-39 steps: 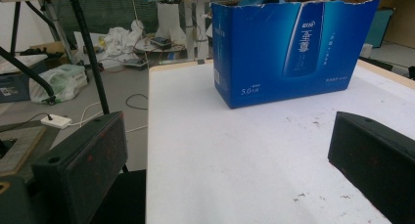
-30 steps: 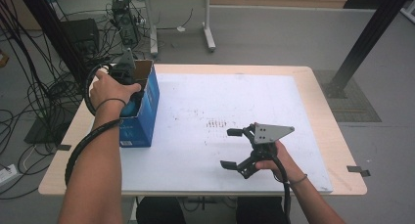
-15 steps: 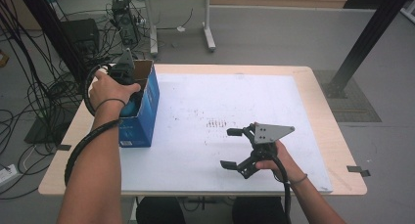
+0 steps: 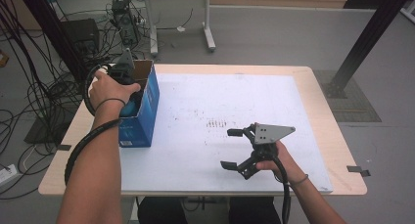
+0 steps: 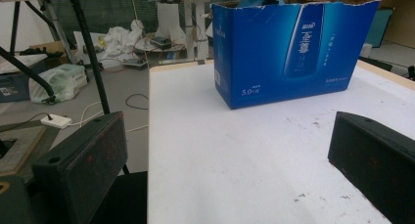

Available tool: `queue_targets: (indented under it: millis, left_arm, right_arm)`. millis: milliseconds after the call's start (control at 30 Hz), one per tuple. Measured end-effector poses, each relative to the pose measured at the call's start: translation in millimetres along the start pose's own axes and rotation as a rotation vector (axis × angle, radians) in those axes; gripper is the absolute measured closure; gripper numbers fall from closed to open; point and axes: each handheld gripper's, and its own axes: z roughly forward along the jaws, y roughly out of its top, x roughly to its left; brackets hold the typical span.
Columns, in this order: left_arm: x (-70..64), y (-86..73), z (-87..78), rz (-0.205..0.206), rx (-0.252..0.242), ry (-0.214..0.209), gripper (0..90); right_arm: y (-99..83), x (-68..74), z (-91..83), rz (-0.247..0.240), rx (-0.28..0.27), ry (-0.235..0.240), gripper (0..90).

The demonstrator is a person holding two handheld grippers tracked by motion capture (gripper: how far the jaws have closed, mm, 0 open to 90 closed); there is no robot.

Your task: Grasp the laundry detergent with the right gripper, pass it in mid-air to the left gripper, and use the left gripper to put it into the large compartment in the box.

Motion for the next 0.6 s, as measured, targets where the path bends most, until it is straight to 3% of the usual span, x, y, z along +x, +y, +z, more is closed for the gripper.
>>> queue_targets:
  millis: [600]
  left_arm:
    - [0.2, -1.1, -0.4, -0.004, 0.0, 0.0, 37.6]
  right_arm:
    - [-1.1, 1.8, -1.5, 0.005, 0.001, -0.006, 1.3]
